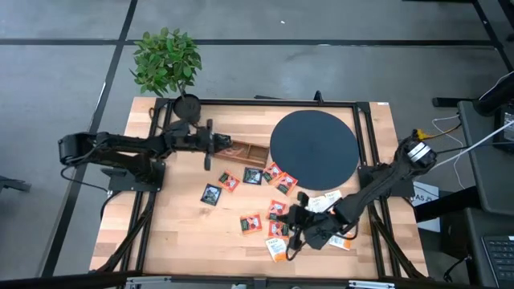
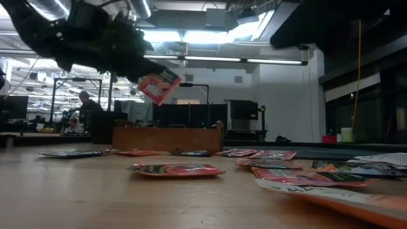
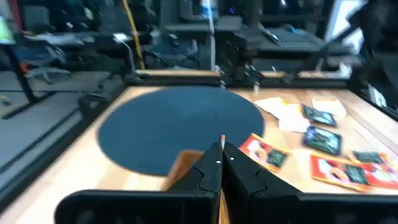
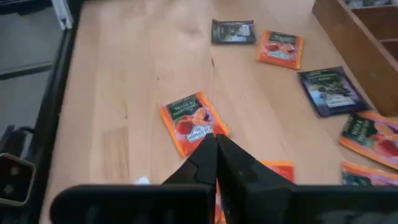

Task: Pick & Place Tea
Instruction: Put the orange tea bag into the middle section of the wooden organizer

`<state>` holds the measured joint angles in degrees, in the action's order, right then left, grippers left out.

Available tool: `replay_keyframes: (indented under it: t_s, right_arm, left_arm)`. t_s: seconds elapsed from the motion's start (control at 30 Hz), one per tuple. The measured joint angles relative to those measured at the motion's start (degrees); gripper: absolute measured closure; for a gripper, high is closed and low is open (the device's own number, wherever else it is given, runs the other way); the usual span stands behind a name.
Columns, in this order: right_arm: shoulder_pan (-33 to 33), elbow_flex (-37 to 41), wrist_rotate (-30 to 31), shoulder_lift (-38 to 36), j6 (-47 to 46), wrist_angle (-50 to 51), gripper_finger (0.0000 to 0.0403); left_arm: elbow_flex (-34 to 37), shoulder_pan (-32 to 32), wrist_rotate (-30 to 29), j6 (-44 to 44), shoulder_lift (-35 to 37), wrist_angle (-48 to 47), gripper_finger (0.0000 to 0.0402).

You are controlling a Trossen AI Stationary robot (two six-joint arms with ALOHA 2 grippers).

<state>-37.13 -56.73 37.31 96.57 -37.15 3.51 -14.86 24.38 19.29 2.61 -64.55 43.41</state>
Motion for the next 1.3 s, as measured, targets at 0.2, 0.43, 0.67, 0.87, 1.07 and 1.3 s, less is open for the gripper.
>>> replay_keyframes:
  t_s: [0.2, 0.43, 0.67, 0.87, 1.07, 1.3]
  right_arm:
    - [1.5, 0.0, 0.1, 2.4, -1.8, -0.4, 0.0394]
    - [3.1, 0.0, 0.1, 2.7, 1.3, -4.7, 0.0394]
    - [6.7, 0.0, -7.4, 5.2, 3.2, -9.3, 0.0393]
    - [7.9, 0.0, -8.4, 5.8, 3.8, -9.4, 0.0393]
    - [8.2, 0.0, -8.5, 5.8, 6.1, -10.2, 0.0393]
    - [10.9, 0.0, -12.8, 5.8, 6.4, -10.5, 0.0393]
  left_arm:
    - [6.5, 6.7, 5.6, -2.0, 0.0, 11.9, 0.0400]
    - [8.9, 11.5, 6.2, 0.2, -0.1, 12.1, 0.0400]
    - [8.9, 12.5, 7.2, 0.2, -0.3, 12.1, 0.0400]
    - [8.9, 12.5, 9.1, -0.4, -0.3, 12.3, 0.0400]
    - [8.9, 12.4, 9.1, -2.6, -0.7, 16.3, 0.0400]
    - [8.9, 9.4, 8.7, -4.9, -4.2, 22.3, 0.0400]
